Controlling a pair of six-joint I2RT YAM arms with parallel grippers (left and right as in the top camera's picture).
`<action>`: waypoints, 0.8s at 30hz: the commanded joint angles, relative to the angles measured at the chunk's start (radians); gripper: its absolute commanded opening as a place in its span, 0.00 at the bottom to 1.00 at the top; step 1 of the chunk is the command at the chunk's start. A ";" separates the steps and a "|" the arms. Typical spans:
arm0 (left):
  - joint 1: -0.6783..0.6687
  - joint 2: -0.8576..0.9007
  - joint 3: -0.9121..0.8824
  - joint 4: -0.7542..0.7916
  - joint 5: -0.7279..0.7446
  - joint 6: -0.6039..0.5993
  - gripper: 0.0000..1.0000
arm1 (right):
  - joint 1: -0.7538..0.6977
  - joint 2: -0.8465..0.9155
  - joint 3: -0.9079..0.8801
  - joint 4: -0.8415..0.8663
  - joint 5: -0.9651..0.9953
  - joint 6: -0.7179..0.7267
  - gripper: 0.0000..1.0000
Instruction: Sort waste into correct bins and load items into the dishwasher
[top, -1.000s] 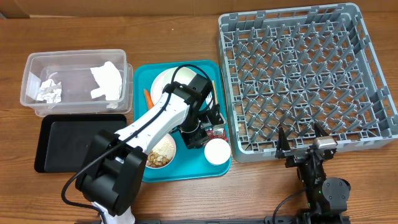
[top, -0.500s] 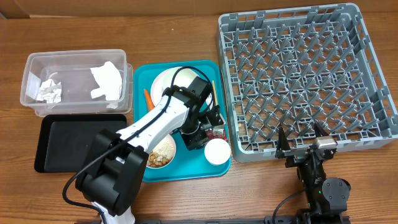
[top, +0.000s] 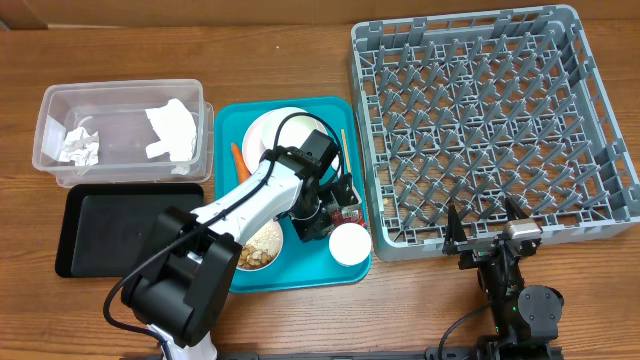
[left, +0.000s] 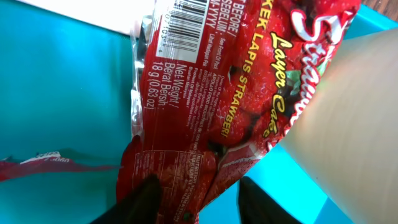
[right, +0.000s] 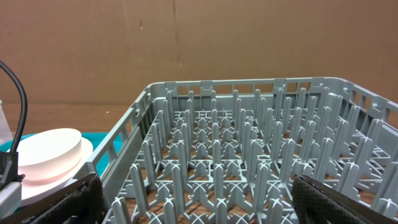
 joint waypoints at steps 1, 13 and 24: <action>0.003 0.001 -0.005 0.003 0.001 -0.008 0.35 | -0.003 -0.005 -0.011 0.005 0.006 -0.003 1.00; 0.003 0.001 -0.004 0.003 -0.020 -0.034 0.04 | -0.003 -0.005 -0.011 0.005 0.006 -0.003 1.00; 0.003 0.000 0.084 -0.105 -0.028 -0.121 0.04 | -0.003 -0.005 -0.011 0.005 0.006 -0.003 1.00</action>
